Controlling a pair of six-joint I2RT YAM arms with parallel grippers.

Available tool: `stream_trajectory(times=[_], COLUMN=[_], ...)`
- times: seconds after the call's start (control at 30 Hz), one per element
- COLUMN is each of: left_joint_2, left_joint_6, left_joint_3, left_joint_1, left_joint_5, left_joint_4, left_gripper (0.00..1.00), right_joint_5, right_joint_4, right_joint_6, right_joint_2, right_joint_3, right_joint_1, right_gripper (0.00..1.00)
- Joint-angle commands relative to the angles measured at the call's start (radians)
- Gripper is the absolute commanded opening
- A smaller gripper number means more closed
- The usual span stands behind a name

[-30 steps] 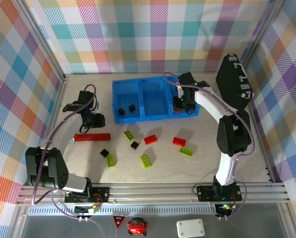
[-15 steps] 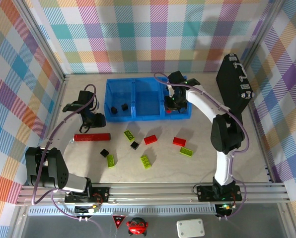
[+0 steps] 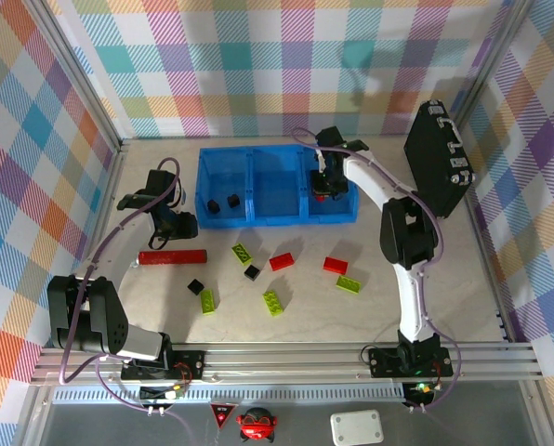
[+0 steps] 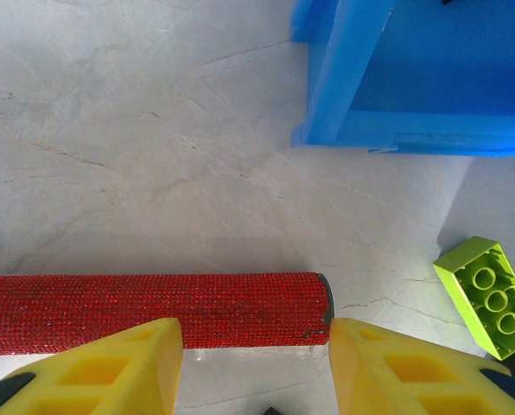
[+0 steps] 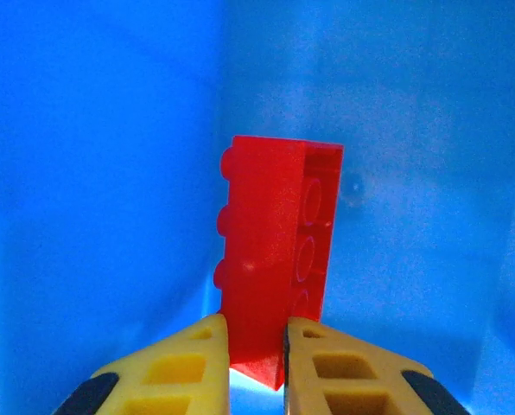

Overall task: Sort the legos into containers by color
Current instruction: Place the lego in the container.

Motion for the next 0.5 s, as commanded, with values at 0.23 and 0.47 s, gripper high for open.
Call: stream_trajectory(times=[0.23,0.47], left_joint_2=[0.011,0.015], left_joint_6=[0.011,0.011], left_joint_3=[-0.005,-0.004], left_joint_1=[0.012,0.012], left_joint_5=[0.001,0.01], left_joint_4=[-0.005,-0.003], left_gripper=[0.48,0.48], right_joint_5=[-0.094,-0.091], right_joint_4=[0.039,0.031], right_joint_6=[0.002,0.004], right_joint_2=[0.103,0.073], right_joint_3=[0.116,0.118], right_joint_1=[-0.037,-0.045], right_gripper=[0.18,0.22])
